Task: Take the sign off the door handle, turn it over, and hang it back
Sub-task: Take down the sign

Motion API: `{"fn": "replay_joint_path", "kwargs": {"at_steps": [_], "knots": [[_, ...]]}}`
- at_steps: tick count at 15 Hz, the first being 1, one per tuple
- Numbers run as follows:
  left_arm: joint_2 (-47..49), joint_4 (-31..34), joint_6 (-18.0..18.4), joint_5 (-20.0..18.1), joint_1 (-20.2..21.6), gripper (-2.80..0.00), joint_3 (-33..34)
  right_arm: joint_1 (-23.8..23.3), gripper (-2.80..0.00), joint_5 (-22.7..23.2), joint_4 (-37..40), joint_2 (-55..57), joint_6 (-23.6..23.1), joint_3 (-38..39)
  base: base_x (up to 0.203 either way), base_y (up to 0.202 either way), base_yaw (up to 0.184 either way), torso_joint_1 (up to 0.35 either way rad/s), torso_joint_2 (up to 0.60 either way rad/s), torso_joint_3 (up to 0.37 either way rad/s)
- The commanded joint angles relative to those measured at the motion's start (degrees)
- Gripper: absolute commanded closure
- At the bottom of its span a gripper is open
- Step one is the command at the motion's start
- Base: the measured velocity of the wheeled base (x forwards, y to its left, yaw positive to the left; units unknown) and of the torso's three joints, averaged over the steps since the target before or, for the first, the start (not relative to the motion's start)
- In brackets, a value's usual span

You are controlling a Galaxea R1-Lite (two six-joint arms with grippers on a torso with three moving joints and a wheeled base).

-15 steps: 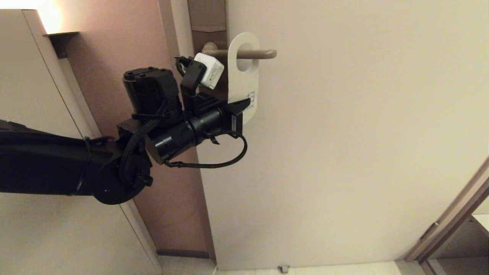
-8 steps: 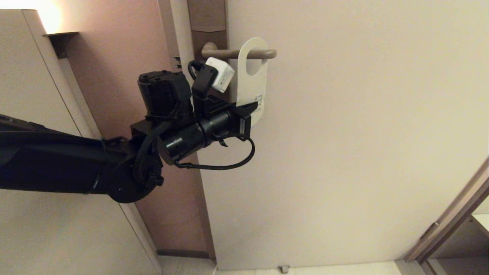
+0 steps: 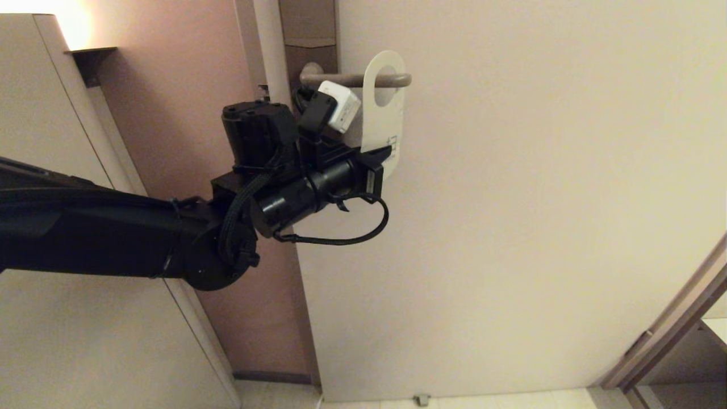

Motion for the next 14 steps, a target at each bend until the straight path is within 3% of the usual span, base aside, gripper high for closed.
{"fn": "replay_joint_path", "kwargs": {"at_steps": [1,4,14], "knots": [[1.0,0.2,0.0,0.1,0.0,0.00,-1.4,0.0,0.00,0.0,0.0,0.0,0.0,0.0,0.000,0.000,0.000,0.000,0.00,0.000],[2.7,0.3,0.0,1.8,0.0,0.00,-3.8,0.0,0.00,0.0,0.0,0.0,0.0,0.0,0.000,0.000,0.000,0.000,0.00,0.000],[3.5,0.1,-0.1,1.8,-2.2,0.00,-3.9,0.0,0.00,0.0,0.0,0.0,0.0,0.0,0.000,0.000,0.000,0.000,0.00,0.000]]}}
